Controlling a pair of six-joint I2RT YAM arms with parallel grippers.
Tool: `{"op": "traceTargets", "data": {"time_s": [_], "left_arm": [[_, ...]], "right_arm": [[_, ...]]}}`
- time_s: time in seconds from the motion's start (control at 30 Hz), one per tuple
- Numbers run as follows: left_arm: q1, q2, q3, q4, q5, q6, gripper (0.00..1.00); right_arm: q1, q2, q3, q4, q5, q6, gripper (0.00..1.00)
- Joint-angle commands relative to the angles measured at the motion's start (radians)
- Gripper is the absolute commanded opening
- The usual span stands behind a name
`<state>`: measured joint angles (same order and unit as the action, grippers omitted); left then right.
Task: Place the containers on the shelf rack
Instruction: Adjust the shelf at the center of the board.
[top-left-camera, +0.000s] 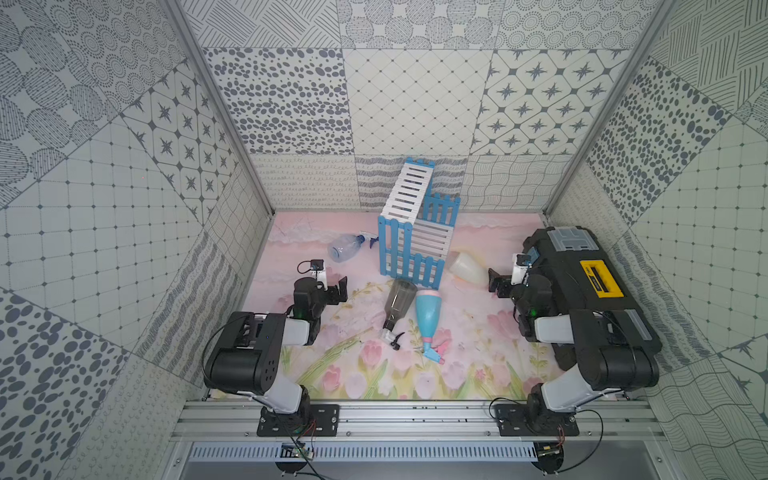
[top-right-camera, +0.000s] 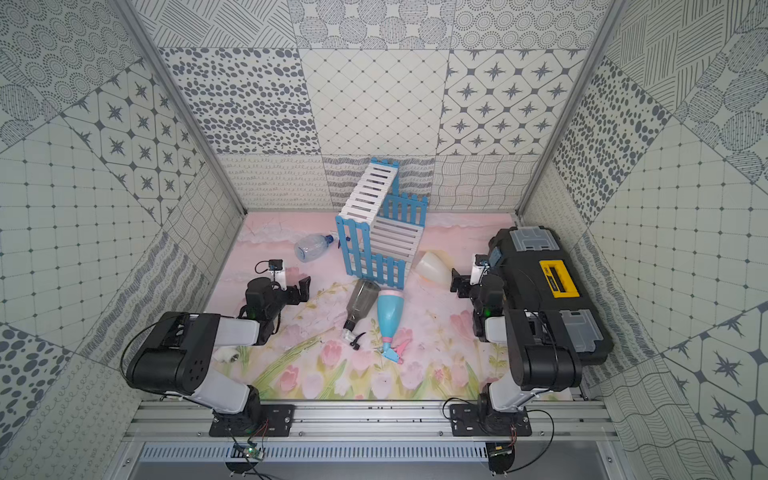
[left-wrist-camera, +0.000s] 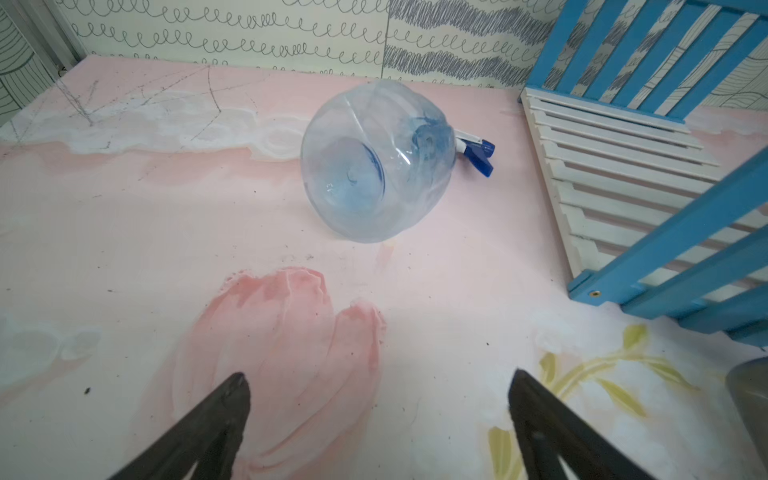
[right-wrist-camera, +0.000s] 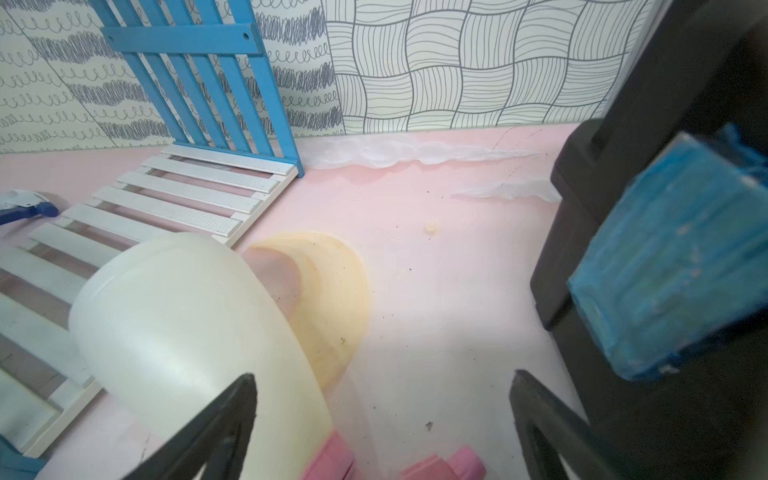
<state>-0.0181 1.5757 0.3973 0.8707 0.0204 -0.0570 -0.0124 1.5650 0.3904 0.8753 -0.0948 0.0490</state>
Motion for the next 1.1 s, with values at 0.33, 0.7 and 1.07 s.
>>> {"op": "traceTargets", "data": {"time_s": [0.33, 0.7, 1.07], "left_arm": [[0.003, -0.026, -0.077, 0.165, -0.027, 0.0, 0.99], [-0.009, -0.839, -0.057, -0.684, 0.062, -0.21, 0.99], [-0.013, -0.856, 0.326, -1.055, 0.45, -0.337, 0.99]], "right_arm": [[0.015, -0.006, -0.009, 0.044, 0.081, 0.012, 0.97], [0.044, -0.656, 0.071, -0.479, -0.147, 0.257, 0.97], [0.422, -0.103, 0.699, -1.011, -0.327, -0.147, 0.97]]}}
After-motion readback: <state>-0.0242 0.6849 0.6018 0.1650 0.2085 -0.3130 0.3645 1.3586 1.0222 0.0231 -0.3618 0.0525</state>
